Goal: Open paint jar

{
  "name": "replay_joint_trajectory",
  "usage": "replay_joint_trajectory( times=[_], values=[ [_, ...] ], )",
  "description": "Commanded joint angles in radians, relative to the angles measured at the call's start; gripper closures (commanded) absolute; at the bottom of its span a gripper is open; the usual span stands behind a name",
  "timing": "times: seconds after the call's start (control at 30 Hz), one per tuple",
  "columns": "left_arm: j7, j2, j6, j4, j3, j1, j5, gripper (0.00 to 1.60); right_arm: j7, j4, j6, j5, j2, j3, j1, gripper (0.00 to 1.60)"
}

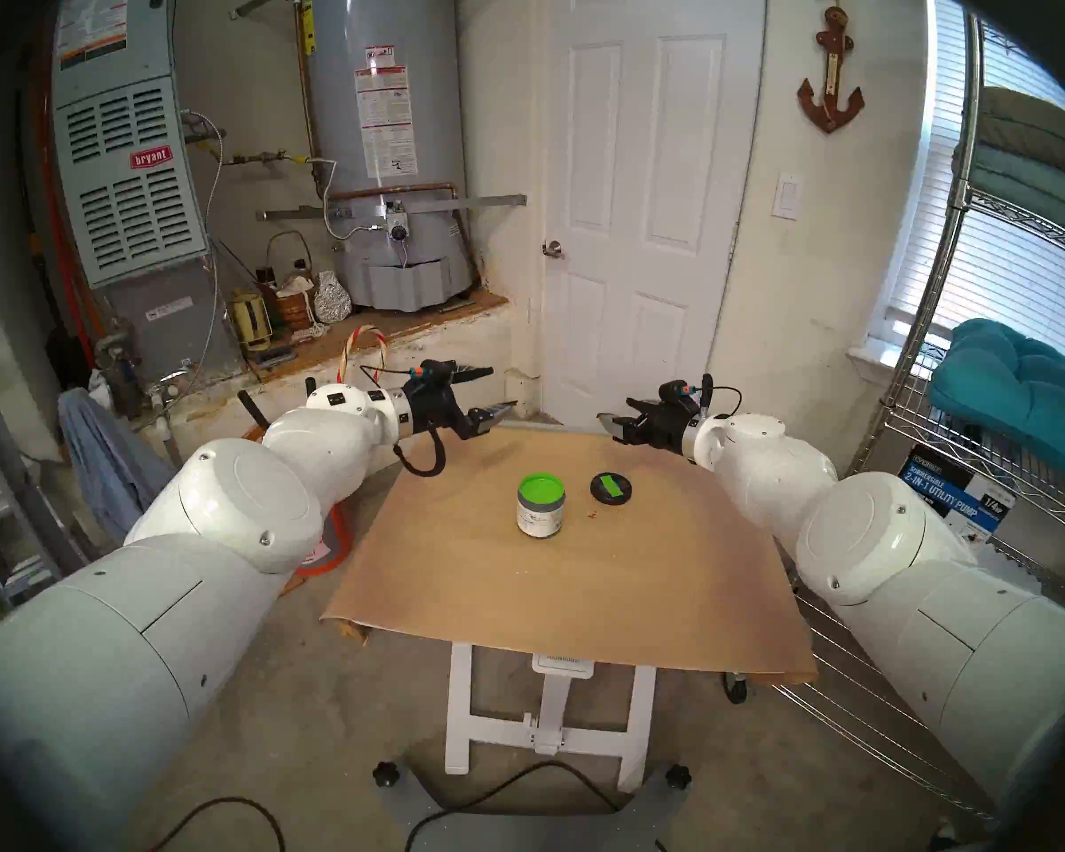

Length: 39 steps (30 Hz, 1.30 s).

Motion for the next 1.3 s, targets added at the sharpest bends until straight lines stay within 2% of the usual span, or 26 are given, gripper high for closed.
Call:
replay_joint_trajectory(
  times=[0.0, 0.03, 0.17, 0.23, 0.43, 0.67, 0.9, 1.27],
  values=[
    [0.119, -0.058, 0.043, -0.032, -0.026, -0.029, -0.020, 0.00, -0.119, -0.039, -0.006, 0.032, -0.044, 0.039, 0.030, 0.00],
    [0.141, -0.067, 0.045, -0.031, -0.042, -0.027, -0.034, 0.00, -0.141, -0.047, -0.018, 0.029, -0.050, 0.040, 0.025, 0.00],
    [0.199, -0.094, 0.059, -0.043, -0.045, -0.026, -0.029, 0.00, -0.200, -0.053, -0.012, 0.051, -0.065, 0.074, 0.025, 0.00],
    [0.257, -0.115, 0.065, -0.051, -0.048, -0.025, -0.027, 0.00, -0.267, -0.061, -0.030, 0.055, -0.081, 0.088, 0.028, 0.00],
    [0.317, -0.147, 0.067, -0.065, -0.059, -0.023, -0.032, 0.00, -0.331, -0.075, -0.046, 0.049, -0.096, 0.090, 0.035, 0.00],
    [0.354, -0.166, 0.071, -0.091, -0.061, -0.015, -0.028, 0.00, -0.346, -0.089, -0.049, 0.054, -0.103, 0.105, 0.045, 0.00],
    [0.452, -0.194, 0.048, -0.166, -0.087, 0.019, -0.038, 0.00, -0.401, -0.112, -0.056, 0.052, -0.120, 0.120, 0.034, 0.00],
    [0.459, -0.251, 0.036, -0.264, -0.083, 0.057, -0.027, 0.00, -0.410, -0.125, -0.056, 0.039, -0.120, 0.112, 0.019, 0.00]
  ],
)
